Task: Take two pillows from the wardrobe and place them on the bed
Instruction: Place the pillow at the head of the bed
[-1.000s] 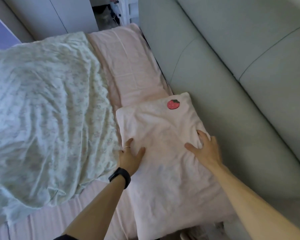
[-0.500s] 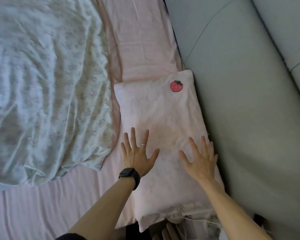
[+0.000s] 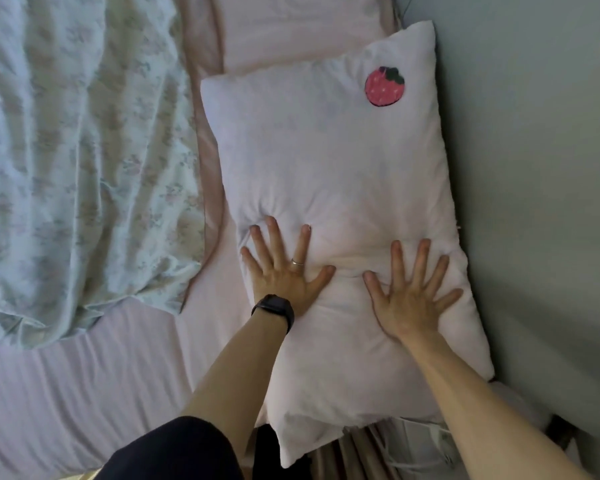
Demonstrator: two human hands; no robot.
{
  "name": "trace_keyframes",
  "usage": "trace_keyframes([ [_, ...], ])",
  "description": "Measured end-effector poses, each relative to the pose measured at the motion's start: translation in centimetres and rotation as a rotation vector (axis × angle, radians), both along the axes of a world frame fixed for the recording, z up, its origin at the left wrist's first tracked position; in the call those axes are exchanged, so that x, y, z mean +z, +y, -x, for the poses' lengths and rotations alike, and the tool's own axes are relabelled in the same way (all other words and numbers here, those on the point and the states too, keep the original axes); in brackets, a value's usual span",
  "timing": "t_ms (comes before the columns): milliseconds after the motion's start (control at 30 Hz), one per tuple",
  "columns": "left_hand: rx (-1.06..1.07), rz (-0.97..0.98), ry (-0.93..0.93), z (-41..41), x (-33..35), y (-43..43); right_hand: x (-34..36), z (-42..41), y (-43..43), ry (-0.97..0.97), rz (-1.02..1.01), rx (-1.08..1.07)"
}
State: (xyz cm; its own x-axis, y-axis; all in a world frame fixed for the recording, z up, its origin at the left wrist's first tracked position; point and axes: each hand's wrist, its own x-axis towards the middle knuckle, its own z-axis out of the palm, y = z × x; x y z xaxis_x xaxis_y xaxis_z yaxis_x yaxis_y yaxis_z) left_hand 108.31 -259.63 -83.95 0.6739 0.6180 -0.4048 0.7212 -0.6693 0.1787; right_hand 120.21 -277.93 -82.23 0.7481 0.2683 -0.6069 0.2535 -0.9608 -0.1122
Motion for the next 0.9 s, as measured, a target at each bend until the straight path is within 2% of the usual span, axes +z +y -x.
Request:
trace_keyframes([
  [133, -0.004, 0.088, 0.083, -0.3, 1.7, 0.4, 2.0, -1.7, 1.2, 0.156, 0.167, 0.061],
  [267, -0.071, 0.202, 0.143, 0.9, 6.4, 0.8, 6.3, -1.3, 2.1, 0.190, 0.251, 0.091],
  [367, -0.112, 0.315, 0.191, 5.1, 10.5, -0.1, 10.1, 2.6, 0.9, 0.216, 0.241, 0.088],
  [467, -0.107, 0.528, 0.348, 10.4, 13.9, -1.7, 13.2, 8.5, -1.5, 0.340, 0.290, 0.092],
  [533, -0.052, 0.618, 0.331, 13.6, 16.0, -2.1, 15.5, 12.5, -2.0, 0.404, 0.291, 0.108],
  [667, 0.197, 0.664, 0.097, 18.9, 20.0, 0.6, 20.5, 19.2, 0.3, 0.360, 0.064, 0.225],
  [900, 0.215, 0.489, -0.065, 32.9, 27.9, 10.1, 30.4, 29.5, 10.2, 0.213, -0.402, 0.211],
])
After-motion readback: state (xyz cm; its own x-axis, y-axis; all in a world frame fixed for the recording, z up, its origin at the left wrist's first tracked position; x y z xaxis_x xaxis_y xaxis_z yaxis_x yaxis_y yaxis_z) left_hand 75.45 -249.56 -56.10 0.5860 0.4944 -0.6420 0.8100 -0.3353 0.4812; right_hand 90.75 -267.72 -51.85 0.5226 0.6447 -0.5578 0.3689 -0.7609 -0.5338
